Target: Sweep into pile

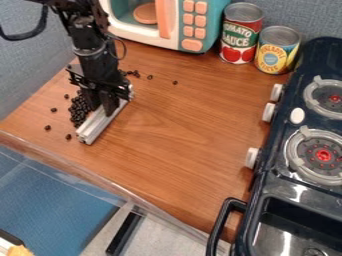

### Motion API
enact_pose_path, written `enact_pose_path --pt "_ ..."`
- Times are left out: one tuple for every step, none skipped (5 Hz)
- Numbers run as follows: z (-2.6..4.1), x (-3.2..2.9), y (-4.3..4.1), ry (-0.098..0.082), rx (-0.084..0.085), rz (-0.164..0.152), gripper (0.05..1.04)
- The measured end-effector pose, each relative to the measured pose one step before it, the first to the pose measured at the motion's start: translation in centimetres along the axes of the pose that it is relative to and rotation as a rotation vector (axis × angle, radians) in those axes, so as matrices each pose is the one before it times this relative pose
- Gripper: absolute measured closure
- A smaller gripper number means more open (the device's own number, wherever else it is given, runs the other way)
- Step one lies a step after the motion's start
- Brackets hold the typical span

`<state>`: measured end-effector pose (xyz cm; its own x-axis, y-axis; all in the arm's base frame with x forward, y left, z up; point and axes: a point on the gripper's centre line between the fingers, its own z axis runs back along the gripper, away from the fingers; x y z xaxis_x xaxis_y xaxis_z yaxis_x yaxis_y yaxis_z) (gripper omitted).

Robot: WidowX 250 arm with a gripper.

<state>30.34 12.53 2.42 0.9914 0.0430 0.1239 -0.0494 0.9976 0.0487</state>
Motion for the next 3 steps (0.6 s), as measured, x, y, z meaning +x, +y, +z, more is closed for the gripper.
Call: enact_pose_path --pt "0.101 0.195 0.792 -0.0009 0.0107 0.0060 0.757" --pt "-0.080 -0.269 1.468 0.0119 0.0265 0.0142 0.757" --pt "0.062 -0.402 0.680 0.0154 0.0140 0.0050 0.757"
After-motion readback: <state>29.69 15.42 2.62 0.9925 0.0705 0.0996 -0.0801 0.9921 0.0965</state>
